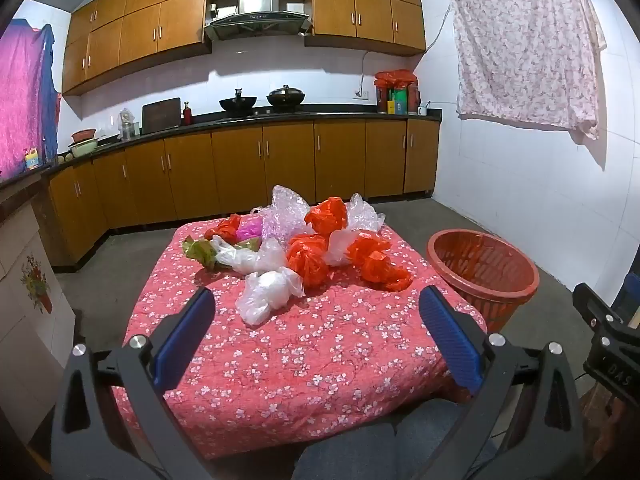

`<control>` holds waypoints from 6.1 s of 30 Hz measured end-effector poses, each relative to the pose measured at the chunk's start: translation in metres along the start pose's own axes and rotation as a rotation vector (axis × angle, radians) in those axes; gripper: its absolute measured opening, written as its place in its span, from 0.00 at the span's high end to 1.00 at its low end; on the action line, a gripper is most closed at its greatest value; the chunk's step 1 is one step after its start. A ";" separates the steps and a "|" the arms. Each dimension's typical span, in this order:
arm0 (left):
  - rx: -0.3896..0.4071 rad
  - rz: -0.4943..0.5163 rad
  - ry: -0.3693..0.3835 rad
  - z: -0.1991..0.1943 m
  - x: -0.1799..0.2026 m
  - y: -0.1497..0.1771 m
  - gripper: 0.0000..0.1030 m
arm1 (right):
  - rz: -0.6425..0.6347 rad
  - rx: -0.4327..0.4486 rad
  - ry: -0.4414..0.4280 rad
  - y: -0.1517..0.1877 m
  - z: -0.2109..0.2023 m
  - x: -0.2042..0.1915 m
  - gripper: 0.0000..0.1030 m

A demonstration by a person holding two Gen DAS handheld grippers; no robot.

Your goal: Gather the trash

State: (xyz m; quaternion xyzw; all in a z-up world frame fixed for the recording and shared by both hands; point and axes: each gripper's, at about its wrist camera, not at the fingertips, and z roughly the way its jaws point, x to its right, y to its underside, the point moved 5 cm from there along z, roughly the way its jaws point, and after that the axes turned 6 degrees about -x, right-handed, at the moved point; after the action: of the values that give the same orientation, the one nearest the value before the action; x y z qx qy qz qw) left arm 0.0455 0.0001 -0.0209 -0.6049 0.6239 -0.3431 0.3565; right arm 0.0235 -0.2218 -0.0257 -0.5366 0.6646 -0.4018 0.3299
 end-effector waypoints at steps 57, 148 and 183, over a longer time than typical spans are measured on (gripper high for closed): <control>-0.002 0.001 0.001 0.000 0.000 0.000 0.04 | 0.003 0.001 -0.002 0.002 0.000 -0.001 0.02; -0.444 -0.059 0.131 0.269 -0.076 0.008 0.44 | -0.257 -0.487 -0.469 0.002 0.282 -0.156 0.50; -0.244 0.088 0.462 0.200 0.095 -0.078 0.58 | 0.050 -0.339 -0.142 -0.042 0.241 0.049 0.55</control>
State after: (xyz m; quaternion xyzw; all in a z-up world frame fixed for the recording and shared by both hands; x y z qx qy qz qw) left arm 0.2564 -0.0965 -0.0588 -0.5214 0.7513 -0.3782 0.1436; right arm 0.2416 -0.3177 -0.0996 -0.5947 0.7110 -0.2369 0.2910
